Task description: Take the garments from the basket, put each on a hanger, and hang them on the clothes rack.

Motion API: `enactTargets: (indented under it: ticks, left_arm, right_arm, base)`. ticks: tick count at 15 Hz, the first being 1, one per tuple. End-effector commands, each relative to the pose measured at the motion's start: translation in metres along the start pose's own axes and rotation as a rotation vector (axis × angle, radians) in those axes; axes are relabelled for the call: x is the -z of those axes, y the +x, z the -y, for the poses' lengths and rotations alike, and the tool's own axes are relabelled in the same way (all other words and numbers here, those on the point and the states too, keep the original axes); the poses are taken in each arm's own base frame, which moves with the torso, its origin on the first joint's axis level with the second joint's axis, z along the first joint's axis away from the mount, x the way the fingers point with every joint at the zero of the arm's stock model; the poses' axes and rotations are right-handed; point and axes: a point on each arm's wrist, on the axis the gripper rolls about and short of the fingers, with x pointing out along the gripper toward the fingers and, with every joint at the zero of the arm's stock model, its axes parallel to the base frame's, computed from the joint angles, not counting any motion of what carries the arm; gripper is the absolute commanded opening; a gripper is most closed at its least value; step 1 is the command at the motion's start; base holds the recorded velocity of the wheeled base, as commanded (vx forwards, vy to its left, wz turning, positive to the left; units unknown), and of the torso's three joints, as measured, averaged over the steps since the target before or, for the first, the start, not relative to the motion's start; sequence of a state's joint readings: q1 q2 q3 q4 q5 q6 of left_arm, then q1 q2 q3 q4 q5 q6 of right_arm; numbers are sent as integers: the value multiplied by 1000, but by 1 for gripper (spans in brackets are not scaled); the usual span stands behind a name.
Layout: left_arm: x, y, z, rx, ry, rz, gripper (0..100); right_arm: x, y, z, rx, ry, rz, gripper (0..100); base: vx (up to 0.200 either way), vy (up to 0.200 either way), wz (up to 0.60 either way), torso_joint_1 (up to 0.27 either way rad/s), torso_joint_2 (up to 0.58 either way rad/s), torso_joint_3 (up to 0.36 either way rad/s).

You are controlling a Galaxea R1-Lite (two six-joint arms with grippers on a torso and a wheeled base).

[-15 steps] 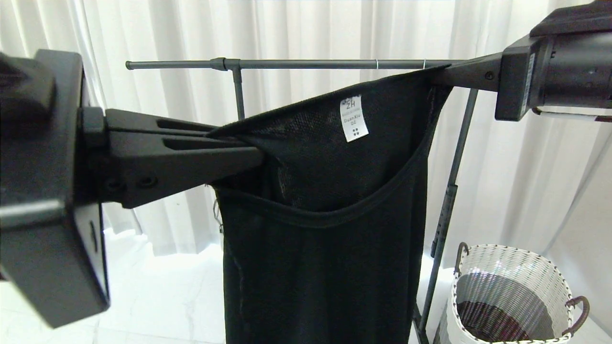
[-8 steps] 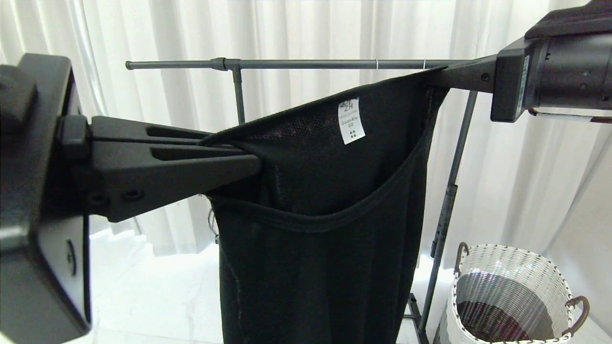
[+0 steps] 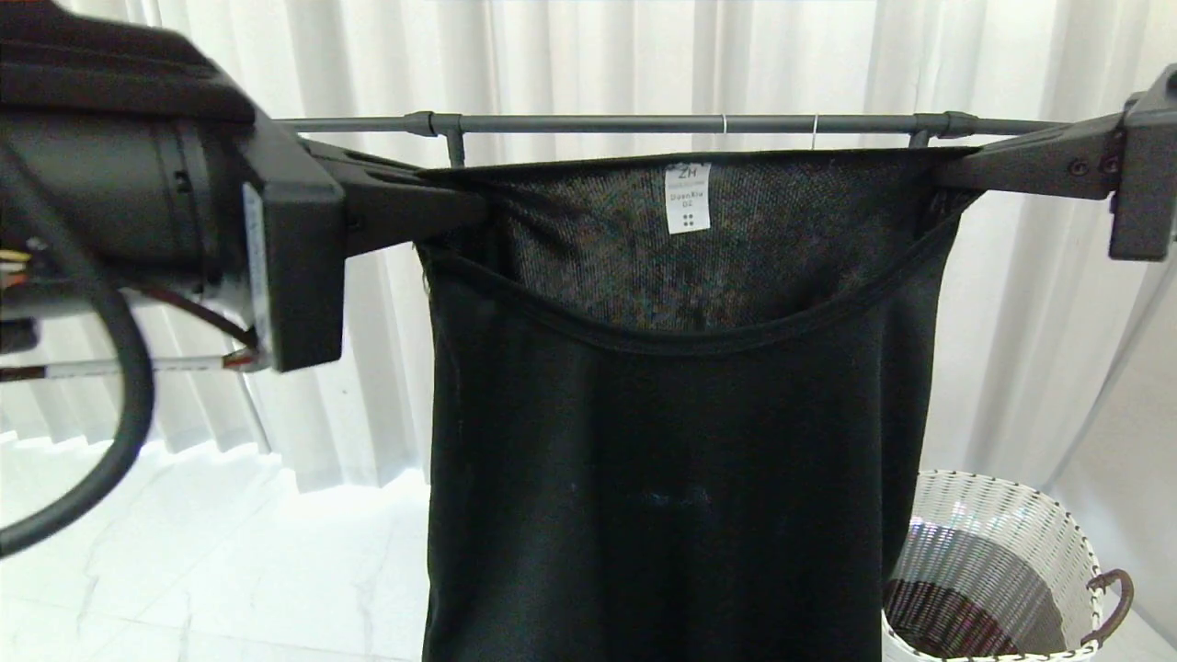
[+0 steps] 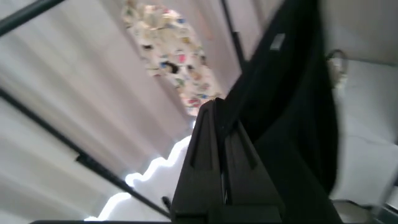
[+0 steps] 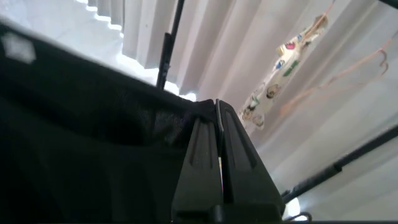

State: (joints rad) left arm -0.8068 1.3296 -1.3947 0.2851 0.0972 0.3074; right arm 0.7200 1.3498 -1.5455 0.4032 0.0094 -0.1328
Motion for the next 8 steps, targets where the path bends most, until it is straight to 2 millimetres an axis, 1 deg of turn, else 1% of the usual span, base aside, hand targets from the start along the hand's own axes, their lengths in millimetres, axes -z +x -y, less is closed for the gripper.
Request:
enactTargets:
  ticks: [1, 3, 8]
  left_arm:
    - [5, 35, -14, -65, -2, -59, 0]
    - [4, 42, -16, -83, -2, -38, 0]
    - [3, 40, -15, -75, -2, -30, 0]
  right_arm:
    - [-3, -17, -1, -1, -4, 33, 0]
    - [-3, -17, -4, -16, -17, 34, 0]
    - [-2, -8, -10, -44, -27, 16, 0]
  base:
    - [0, 0, 0, 0, 0, 0]
    - [0, 0, 0, 0, 0, 0]
    - [0, 0, 0, 0, 0, 0]
